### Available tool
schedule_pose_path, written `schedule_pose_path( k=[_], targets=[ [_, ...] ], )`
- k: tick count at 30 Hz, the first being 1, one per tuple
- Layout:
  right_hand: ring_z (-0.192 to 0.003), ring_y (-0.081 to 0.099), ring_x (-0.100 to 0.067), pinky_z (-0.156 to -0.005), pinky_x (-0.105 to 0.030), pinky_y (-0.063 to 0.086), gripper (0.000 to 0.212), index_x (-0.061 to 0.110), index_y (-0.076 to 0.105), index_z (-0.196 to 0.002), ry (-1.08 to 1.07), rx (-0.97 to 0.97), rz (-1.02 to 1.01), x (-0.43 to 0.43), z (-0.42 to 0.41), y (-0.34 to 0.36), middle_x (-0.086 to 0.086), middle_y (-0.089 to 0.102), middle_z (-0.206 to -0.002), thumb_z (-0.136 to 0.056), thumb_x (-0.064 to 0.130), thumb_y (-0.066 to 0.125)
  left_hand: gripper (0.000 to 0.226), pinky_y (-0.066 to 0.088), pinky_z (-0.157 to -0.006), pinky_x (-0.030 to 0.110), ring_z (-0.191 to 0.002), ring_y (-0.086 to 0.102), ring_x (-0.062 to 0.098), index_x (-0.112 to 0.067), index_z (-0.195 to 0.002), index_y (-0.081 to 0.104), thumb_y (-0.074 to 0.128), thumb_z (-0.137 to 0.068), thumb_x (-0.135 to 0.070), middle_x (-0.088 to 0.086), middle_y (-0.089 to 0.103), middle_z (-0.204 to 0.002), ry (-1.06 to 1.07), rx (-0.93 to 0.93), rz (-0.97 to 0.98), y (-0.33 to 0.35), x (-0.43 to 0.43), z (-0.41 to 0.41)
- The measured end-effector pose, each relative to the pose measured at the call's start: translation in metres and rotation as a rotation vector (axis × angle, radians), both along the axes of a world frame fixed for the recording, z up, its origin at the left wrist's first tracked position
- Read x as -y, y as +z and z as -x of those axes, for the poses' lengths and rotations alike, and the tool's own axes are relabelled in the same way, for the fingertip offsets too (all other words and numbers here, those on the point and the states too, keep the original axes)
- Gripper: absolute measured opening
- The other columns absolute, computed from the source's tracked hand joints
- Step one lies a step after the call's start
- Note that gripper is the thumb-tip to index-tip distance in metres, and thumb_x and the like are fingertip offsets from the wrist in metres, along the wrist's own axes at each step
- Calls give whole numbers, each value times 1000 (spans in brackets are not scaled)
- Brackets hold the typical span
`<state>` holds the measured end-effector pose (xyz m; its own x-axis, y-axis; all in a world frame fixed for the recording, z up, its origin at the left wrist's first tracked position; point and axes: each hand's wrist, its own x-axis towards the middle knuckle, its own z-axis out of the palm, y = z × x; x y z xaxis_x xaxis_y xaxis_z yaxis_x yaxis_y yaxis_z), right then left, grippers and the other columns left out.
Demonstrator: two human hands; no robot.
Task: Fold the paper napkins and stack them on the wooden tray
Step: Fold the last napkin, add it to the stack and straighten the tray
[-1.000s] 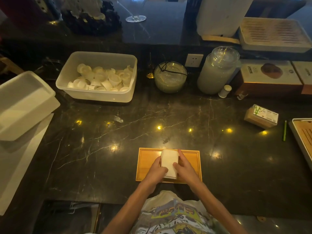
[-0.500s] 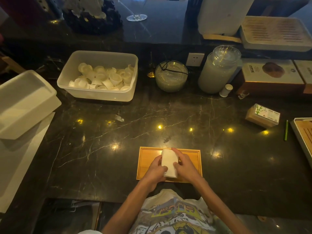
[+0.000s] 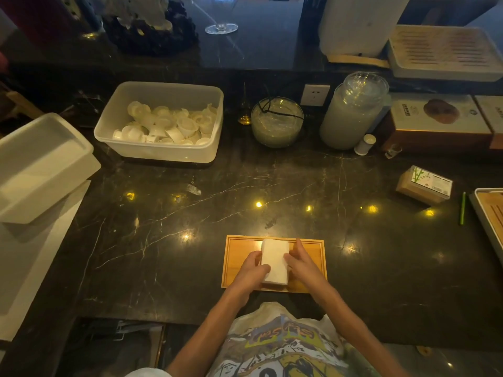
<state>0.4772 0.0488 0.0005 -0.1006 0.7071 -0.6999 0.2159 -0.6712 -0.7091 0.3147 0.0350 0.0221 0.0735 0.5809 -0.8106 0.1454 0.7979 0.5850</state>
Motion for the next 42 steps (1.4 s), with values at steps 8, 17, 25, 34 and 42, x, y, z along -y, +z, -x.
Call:
schedule_pose_path(
  k=[8, 17, 25, 34, 42],
  targets=[
    [-107, 64, -13, -88, -32, 50, 60, 17, 32, -153, -246, -428, 238, 13, 4, 8, 2, 65, -118, -105, 53, 23, 57, 41, -98, 34, -127, 47, 23, -23, -150, 28, 52, -100, -14, 6, 47, -146, -49, 141, -5, 1, 4, -10],
    [-138, 43, -30, -121, -52, 23, 70, 22, 32, -155, -244, -473, 285, 12, 8, 9, -10, 49, -150, -101, 63, 15, 62, 35, -117, 48, -130, 44, 28, -24, -150, 24, 52, -96, -9, 9, 45, -142, -30, 216, -6, 2, 6, -11],
    [-125, 52, -26, -106, -43, 37, 72, 20, 24, -157, -246, -489, 315, 12, 6, 9, -8, 52, -140, -100, 64, 17, 58, 37, -117, 51, -130, 48, 29, -19, -147, 34, 53, -94, -5, 10, 51, -140, 13, 218, 0, -5, 9, -7],
    [-110, 57, -18, -91, -34, 41, 68, 18, 36, -152, -218, -431, 302, 12, 12, 5, -4, 61, -122, -102, 60, 15, 57, 33, -119, 52, -133, 44, 30, -20, -145, 35, 50, -93, -3, 10, 48, -143, -41, 193, 3, -2, 6, -6],
    [-131, 48, -30, -104, -40, 37, 67, 17, 35, -152, -206, -400, 290, 14, 12, 3, -15, 52, -144, -104, 58, 14, 56, 34, -119, 51, -134, 43, 30, -20, -146, 34, 47, -94, -3, 10, 47, -144, -64, 199, 9, -2, 8, -3]
  ],
)
